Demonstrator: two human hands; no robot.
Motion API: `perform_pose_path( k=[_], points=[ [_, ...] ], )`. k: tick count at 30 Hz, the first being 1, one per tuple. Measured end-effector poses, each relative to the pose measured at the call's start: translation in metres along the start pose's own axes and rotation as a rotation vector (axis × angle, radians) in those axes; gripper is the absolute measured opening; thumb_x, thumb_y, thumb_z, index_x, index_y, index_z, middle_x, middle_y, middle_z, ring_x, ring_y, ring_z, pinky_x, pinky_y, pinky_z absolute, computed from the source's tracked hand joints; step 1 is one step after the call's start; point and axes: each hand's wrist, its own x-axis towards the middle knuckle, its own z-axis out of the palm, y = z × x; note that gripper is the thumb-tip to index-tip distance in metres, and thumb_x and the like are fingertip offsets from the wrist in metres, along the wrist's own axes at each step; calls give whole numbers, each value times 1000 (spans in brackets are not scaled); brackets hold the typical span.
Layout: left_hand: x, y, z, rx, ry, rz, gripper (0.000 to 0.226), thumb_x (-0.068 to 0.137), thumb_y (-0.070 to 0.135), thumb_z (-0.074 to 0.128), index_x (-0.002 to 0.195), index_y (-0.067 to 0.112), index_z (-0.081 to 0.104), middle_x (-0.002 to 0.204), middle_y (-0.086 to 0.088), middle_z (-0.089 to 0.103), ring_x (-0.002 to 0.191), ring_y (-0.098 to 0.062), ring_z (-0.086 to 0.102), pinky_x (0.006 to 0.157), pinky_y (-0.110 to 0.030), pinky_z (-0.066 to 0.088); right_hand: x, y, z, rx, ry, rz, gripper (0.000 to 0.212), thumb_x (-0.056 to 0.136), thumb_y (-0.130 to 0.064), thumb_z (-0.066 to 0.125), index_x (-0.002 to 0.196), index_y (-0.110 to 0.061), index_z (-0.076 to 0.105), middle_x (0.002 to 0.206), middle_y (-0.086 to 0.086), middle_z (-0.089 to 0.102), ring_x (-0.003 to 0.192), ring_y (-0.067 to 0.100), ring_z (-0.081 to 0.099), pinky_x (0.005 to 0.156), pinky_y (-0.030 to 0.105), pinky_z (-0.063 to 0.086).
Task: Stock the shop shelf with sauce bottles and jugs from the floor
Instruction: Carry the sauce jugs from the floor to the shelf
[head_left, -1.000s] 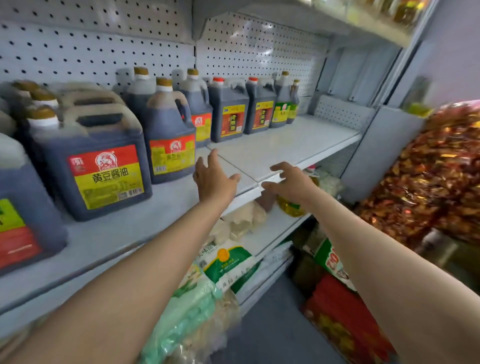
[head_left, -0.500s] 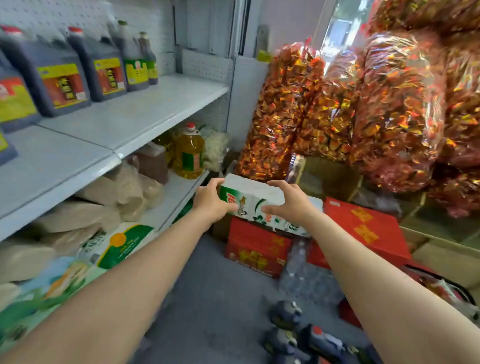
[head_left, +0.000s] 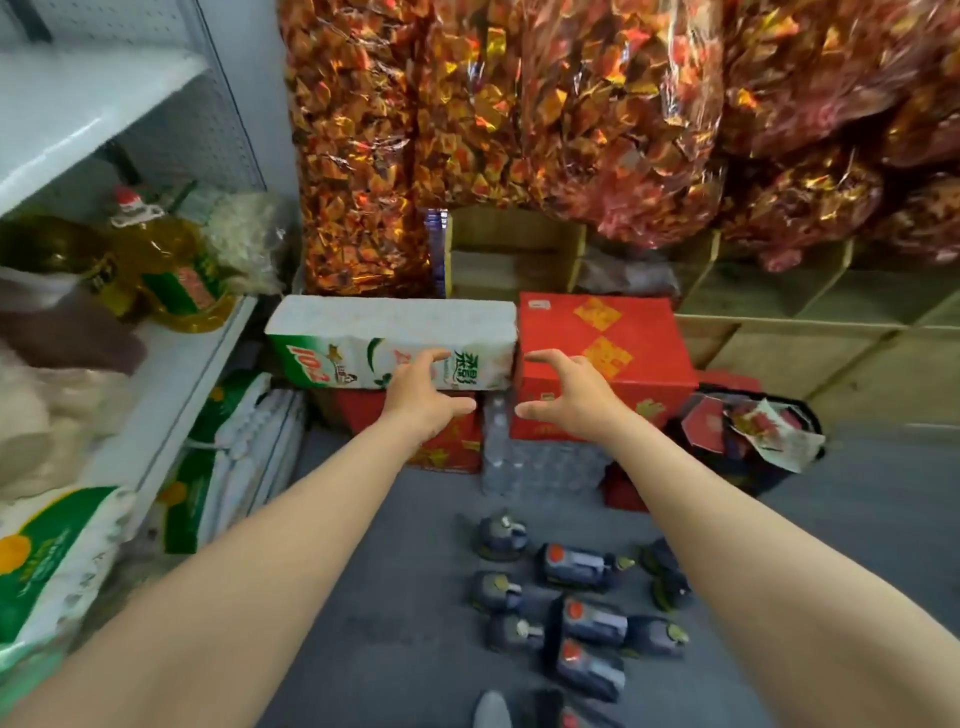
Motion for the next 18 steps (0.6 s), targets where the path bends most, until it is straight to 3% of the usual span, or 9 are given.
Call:
perform_pose_path(
  k=[3, 7, 12, 18],
  points=[
    [18, -9, 32, 29, -42, -44, 75, 78, 28, 84, 142, 31, 46, 146, -7, 44, 123, -27, 51, 86, -30, 42, 14, 31, 13, 38, -48, 49, 79, 77, -45, 83, 144, -35, 43, 133, 11, 45, 117, 32, 55, 102, 41, 47],
    [44, -40, 75, 73, -118, -91, 75, 78, 30, 84, 143, 29, 46, 143, -8, 46, 111, -24, 54, 77, -27, 40, 32, 75, 43, 77, -88, 122, 78, 81, -44, 80, 148, -30, 42, 149, 11, 40, 134, 33, 42, 108, 44, 41],
    [77, -110, 143, 97, -282, -175, 72, 80, 34, 82, 141, 30, 45, 149, -5, 40, 133, -30, 44, 93, -38, 42, 41, 147, 120, 179, -97, 308, 71, 82, -39, 80, 144, -24, 48, 144, 10, 49, 133, 29, 45, 103, 35, 40],
    [93, -224, 231, 108, -420, -254, 70, 77, 29, 85, 137, 22, 51, 137, -13, 52, 125, -31, 51, 95, -34, 42, 24, 238, 247, 247, -177, 506, 70, 81, -36, 81, 141, -18, 50, 138, 13, 56, 130, 30, 51, 104, 34, 40]
  ],
)
